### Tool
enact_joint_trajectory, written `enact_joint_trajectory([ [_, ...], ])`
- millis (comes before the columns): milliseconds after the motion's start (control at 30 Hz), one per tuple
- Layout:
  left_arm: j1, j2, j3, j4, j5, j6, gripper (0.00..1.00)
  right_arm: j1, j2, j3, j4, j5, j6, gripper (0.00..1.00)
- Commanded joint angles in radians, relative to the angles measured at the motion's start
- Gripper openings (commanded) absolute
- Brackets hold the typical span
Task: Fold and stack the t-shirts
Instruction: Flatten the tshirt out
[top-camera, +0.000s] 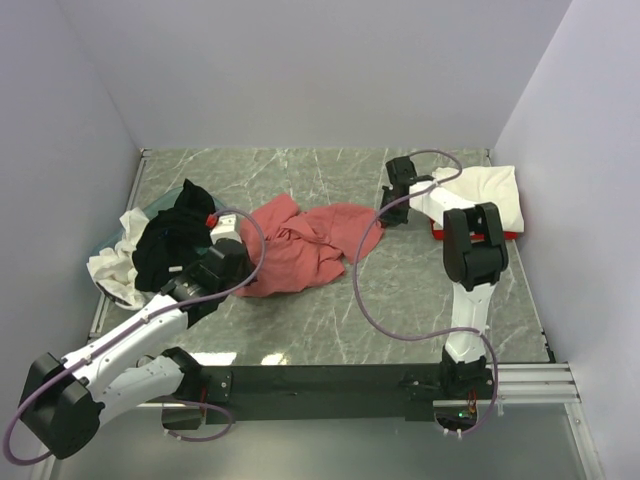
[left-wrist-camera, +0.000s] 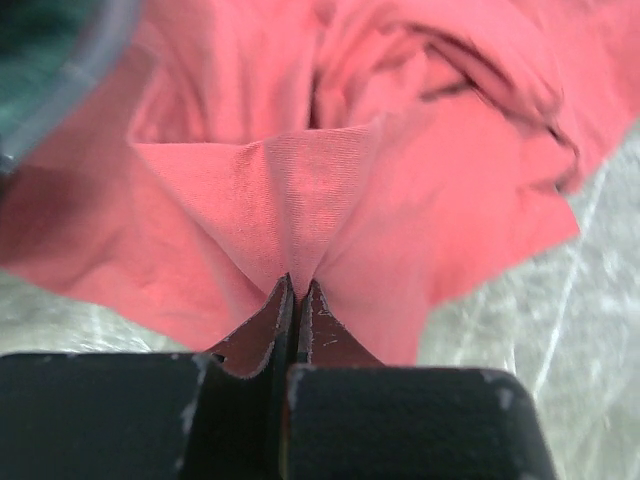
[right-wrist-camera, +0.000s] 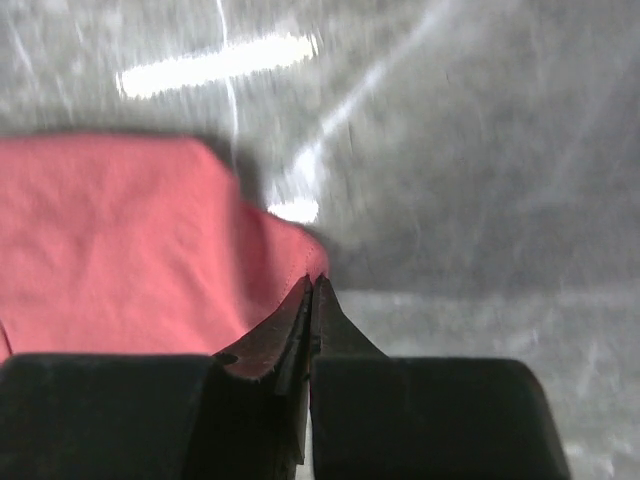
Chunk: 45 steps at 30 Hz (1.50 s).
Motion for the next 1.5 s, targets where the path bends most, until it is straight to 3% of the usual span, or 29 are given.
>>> enact_joint_trajectory([
  [0, -0.009, -0.031, -0.026, 0.062, 0.135, 0.011, 0.00, 0.007, -0.199, -0.061, 0.032, 0.007, -0.031, 0.00],
  [167, -0.075, 0.044, -0.068, 0.113, 0.355, -0.007, 0.05, 0.007, -0.463, -0.207, 0.035, 0.120, -0.019, 0.00],
  [367, -0.269, 0.150, -0.086, 0.134, 0.456, -0.038, 0.27, 0.008, -0.764, -0.409, 0.023, 0.242, 0.028, 0.00],
  [433, -0.341, 0.132, -0.075, 0.119, 0.446, -0.062, 0.37, 0.007, -0.865, -0.474, 0.008, 0.295, 0.047, 0.00],
  [600, -0.343, -0.029, -0.002, 0.055, 0.364, -0.111, 0.63, -0.002, -1.072, -0.548, -0.034, 0.403, 0.073, 0.00],
  [733, -0.328, -0.059, 0.127, -0.019, 0.133, -0.102, 0.77, -0.007, -1.146, -0.546, -0.073, 0.411, 0.067, 0.00],
  [833, -0.245, 0.008, 0.207, -0.036, 0.033, -0.067, 0.77, -0.007, -1.169, -0.554, -0.075, 0.383, 0.067, 0.00],
  [967, -0.095, 0.235, 0.276, 0.022, 0.016, -0.007, 0.74, -0.007, -1.201, -0.613, -0.034, 0.319, 0.071, 0.00],
  [1233, -0.006, 0.662, 0.547, 0.024, -0.031, 0.090, 0.74, -0.007, -1.218, -0.647, -0.001, 0.253, 0.067, 0.00],
  [1467, 0.057, 0.884, 0.736, -0.002, -0.088, 0.149, 0.73, -0.009, -1.221, -0.676, 0.023, 0.217, 0.055, 0.00],
])
